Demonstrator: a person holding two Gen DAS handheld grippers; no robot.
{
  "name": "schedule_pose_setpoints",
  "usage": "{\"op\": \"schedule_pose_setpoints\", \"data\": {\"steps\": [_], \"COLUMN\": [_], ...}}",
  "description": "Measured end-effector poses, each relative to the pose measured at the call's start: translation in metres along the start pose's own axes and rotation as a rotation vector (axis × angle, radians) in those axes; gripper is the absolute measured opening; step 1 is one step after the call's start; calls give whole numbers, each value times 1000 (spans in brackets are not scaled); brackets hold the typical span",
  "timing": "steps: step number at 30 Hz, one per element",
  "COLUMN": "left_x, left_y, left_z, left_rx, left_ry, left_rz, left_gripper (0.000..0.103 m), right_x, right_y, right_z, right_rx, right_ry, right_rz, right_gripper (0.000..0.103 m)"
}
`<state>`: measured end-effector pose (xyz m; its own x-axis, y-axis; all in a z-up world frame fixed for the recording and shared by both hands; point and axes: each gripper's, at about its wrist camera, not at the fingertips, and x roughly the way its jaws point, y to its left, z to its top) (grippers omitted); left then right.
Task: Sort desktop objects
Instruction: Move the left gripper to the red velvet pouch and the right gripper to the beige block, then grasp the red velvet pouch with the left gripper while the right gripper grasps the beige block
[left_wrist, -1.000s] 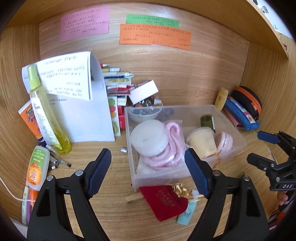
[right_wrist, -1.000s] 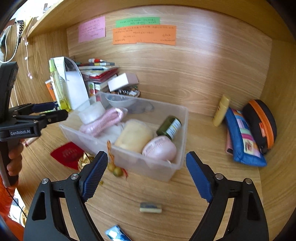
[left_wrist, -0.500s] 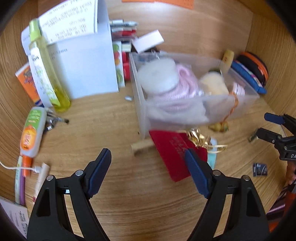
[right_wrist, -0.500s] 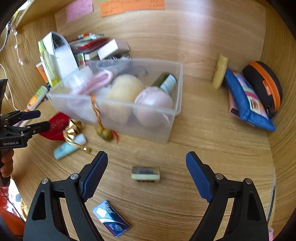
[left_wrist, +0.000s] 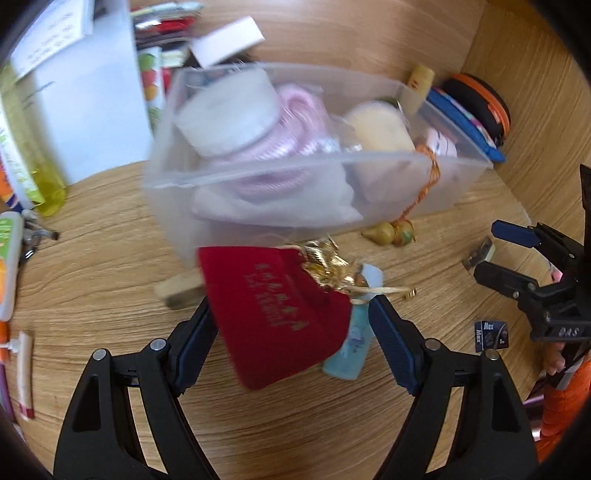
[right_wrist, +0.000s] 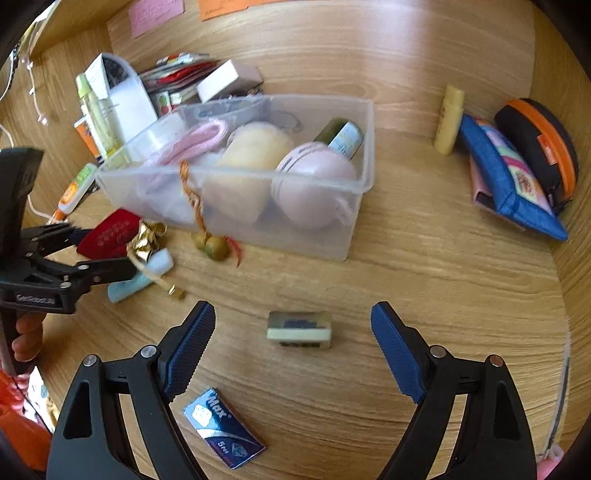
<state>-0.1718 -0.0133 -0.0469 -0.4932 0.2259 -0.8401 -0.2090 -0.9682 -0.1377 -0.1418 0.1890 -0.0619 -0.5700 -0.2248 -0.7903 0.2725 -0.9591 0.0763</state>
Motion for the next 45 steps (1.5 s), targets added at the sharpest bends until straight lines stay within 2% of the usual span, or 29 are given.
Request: {"op": "schedule_pose_setpoints", "data": {"steps": [7, 9, 11, 13, 18, 22, 27, 37, 45], "left_x": [6, 5, 4, 3, 1, -3, -11, -41, -63], "left_y": [-3, 0, 0, 0, -2, 0, 5, 0, 1], "left_z": [7, 8, 8, 7, 6, 3, -4, -11, -4], "left_rx": [-10, -24, -28, -27, -19, -36, -57, -35, -34], "left_ry": [-9, -15, -21, -28, -30, -39, -53, -129, -201], "left_rz": [-1, -12, -20, -35, -96, -107, -82, -55, -34], "left_gripper": [83, 83, 78, 67, 46, 35, 29, 29, 29], "right_x": [7, 9, 10, 13, 13, 14, 12, 5, -16], "right_y": [2, 0, -2, -4, -5, -3, -4, -5, -4], "right_z": [-4, -2, -2, -3, -5, -6, -7, -4, 4], "right_rx": [-13, -8, 1, 8, 19, 20, 29, 32, 19], "right_ry": [10, 13, 17, 21, 18, 20, 9, -19, -86], "right_rz": [10, 15, 25, 31, 59, 72, 79, 99, 103], "right_gripper": [82, 78, 72, 62, 48, 33, 32, 31, 31]}}
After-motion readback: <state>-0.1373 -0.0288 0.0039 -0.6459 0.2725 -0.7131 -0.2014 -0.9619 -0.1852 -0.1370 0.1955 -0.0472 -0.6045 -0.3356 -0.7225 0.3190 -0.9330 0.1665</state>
